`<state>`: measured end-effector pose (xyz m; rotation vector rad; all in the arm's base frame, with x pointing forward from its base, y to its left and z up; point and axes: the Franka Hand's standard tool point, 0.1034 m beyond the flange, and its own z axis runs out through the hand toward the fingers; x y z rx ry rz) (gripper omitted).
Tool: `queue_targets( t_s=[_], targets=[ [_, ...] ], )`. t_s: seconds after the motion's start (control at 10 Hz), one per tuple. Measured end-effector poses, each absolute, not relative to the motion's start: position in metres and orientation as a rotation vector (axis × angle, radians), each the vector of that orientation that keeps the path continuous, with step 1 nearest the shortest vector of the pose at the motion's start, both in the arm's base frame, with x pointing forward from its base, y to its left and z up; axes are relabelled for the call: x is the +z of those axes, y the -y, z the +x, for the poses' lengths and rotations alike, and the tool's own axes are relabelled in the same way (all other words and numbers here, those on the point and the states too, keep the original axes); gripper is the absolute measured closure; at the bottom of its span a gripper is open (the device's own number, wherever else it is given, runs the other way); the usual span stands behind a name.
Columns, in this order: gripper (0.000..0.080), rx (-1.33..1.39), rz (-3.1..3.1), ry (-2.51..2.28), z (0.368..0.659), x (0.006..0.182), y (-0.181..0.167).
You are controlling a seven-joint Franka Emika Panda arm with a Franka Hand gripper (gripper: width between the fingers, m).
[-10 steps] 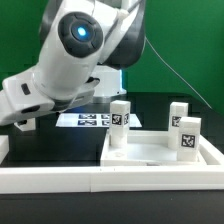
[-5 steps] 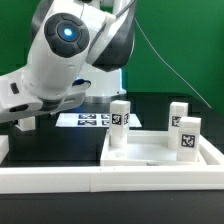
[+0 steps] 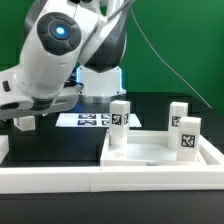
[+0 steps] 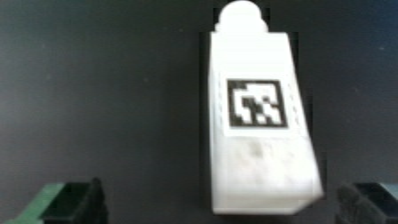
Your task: Assemble square table
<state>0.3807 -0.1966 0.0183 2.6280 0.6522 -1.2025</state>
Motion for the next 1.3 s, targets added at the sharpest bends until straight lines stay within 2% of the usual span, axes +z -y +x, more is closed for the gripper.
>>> queue_targets(
  t_s=[0.3, 0.4, 0.7, 1.0, 1.2, 1.3],
  targets=[
    [0.0151, -1.251, 2.603, -0.647, 0.376, 0.016, 0.191],
    [0.0151, -1.355, 2.545, -0.634, 0.371, 0.014, 0.19],
    [0.0151, -1.491, 2.455, -0.627, 0.365, 0.002, 0.191],
    [0.0178, -1.48, 2.459, -0.629, 0.366, 0.001, 0.191],
    [0.0514, -1.48, 2.459, -0.629, 0.367, 0.001, 0.191],
    [0.0511, -1.479, 2.459, -0.629, 0.367, 0.001, 0.191]
  ],
)
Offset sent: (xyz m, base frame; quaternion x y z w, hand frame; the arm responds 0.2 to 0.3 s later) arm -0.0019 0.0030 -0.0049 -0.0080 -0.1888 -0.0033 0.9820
